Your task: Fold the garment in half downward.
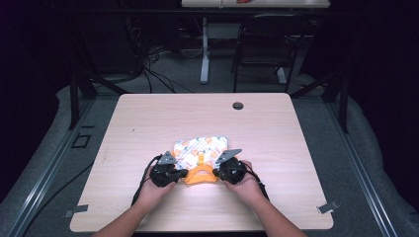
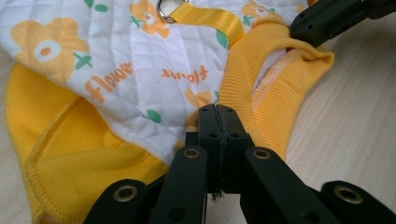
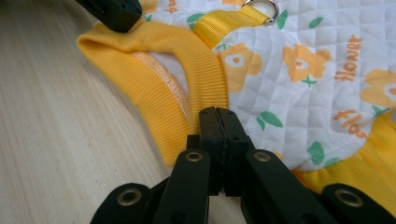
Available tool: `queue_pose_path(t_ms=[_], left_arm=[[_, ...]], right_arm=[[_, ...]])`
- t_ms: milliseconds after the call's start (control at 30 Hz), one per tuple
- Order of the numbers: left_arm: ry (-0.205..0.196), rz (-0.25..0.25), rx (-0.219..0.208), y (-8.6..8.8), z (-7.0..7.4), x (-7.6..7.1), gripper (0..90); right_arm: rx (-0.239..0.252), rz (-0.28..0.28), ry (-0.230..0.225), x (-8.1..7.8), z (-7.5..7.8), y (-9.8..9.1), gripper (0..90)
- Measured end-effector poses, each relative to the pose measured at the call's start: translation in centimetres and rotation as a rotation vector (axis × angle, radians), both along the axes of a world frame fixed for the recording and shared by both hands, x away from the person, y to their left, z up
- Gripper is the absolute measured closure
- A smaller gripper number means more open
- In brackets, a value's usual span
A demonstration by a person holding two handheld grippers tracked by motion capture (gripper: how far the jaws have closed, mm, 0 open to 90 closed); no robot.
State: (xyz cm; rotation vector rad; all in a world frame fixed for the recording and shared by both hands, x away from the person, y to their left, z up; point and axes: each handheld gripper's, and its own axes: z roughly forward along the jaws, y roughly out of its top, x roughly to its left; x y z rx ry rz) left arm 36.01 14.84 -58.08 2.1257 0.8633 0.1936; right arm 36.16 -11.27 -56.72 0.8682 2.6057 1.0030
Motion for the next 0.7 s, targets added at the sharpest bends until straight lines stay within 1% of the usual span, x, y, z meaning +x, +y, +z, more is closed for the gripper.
queue_pose_path(t_ms=[33,100,133,167,233,267,300,333,400,467,533,567,600,700], left_arm=[[0.000,0.005,-0.002,0.0,0.0,0.0,89.8],[0.000,0.004,-0.008,0.1,0.2,-0.1,89.7],[0.001,0.005,-0.016,0.2,0.3,-0.2,89.6],[0.005,0.002,-0.023,0.3,0.5,-0.3,89.4],[0.013,-0.006,-0.044,0.7,0.9,-0.5,89.0],[0.013,-0.003,-0.053,0.9,1.1,-0.7,88.7],[0.007,0.003,-0.057,1.2,1.4,-0.9,88.7],[0.006,-0.003,-0.064,1.5,1.7,-1.1,88.6],[-0.013,-0.004,-0.060,2.1,2.3,-1.6,88.3],[-0.019,0.001,-0.067,2.7,2.8,-2.2,87.4],[-0.043,0.008,-0.054,3.6,3.2,-3.0,86.8],[-0.058,0.011,-0.046,3.9,3.2,-3.3,86.3],[-0.064,0.015,-0.039,4.3,3.3,-3.7,86.0],[-0.069,0.026,-0.035,5.3,3.2,-4.7,85.1]], right_arm=[[-0.002,0.000,0.005,0.1,0.1,0.0,90.0],[-0.006,0.000,-0.002,0.1,0.3,0.1,90.0],[0.001,-0.003,-0.011,-0.1,0.4,0.1,89.9],[-0.002,0.006,-0.013,-0.3,0.6,0.1,89.8],[0.009,0.011,-0.020,-0.7,1.0,-0.1,89.4],[0.006,0.013,-0.025,-1.0,1.4,-0.3,89.3],[0.013,0.011,-0.031,-1.2,1.5,-0.4,89.3],[0.023,0.008,-0.037,-1.5,1.8,-0.6,89.0],[0.027,0.011,-0.048,-2.2,2.3,-1.0,88.6],[0.033,0.016,-0.062,-2.9,2.7,-1.3,88.3],[0.023,0.022,-0.075,-3.6,3.1,-1.5,87.8],[0.031,0.020,-0.079,-4.1,3.3,-1.7,87.6],[0.030,0.023,-0.078,-4.4,3.4,-1.8,87.4],[0.040,0.020,-0.086,-5.5,3.4,-2.3,87.0]])
